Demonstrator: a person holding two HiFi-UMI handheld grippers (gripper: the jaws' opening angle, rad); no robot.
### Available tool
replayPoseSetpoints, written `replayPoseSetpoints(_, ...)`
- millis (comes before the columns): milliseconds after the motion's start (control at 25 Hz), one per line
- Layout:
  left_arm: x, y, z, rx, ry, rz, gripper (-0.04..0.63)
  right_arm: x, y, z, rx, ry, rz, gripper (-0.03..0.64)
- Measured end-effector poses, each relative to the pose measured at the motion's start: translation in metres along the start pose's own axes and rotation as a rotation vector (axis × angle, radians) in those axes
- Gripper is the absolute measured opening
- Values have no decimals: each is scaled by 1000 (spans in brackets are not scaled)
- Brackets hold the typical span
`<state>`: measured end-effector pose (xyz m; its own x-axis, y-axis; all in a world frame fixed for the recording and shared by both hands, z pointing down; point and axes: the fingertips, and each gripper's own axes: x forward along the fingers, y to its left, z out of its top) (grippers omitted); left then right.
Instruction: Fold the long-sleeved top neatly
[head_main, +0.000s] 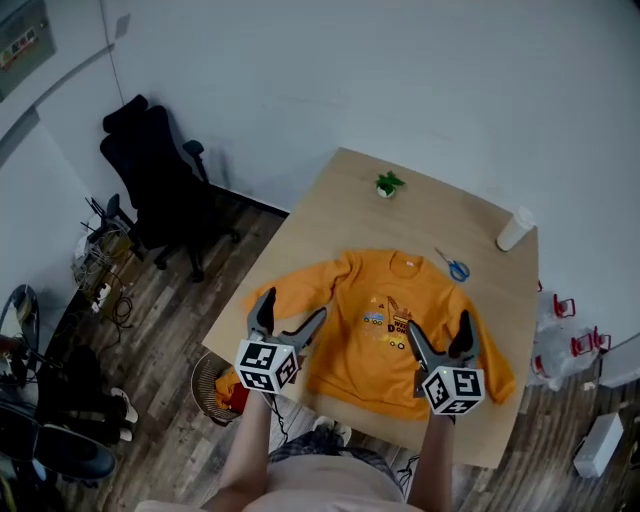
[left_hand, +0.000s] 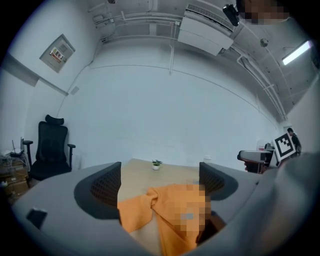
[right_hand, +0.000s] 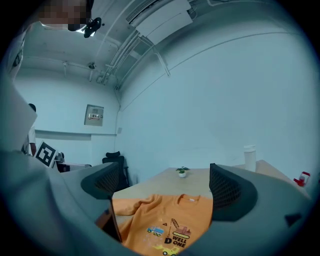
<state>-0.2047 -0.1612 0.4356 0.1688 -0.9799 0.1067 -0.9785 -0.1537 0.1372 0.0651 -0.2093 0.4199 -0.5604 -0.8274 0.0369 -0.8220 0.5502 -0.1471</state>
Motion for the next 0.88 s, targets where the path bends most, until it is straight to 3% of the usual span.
replayPoseSetpoints(440,-19,79,-23,-41,54,193,474,102,91,-27,-26,86,255,546)
replayPoseSetpoints(880,-12,165,-83,-128,172,401,474,193,170,-78,-22,202,443,541)
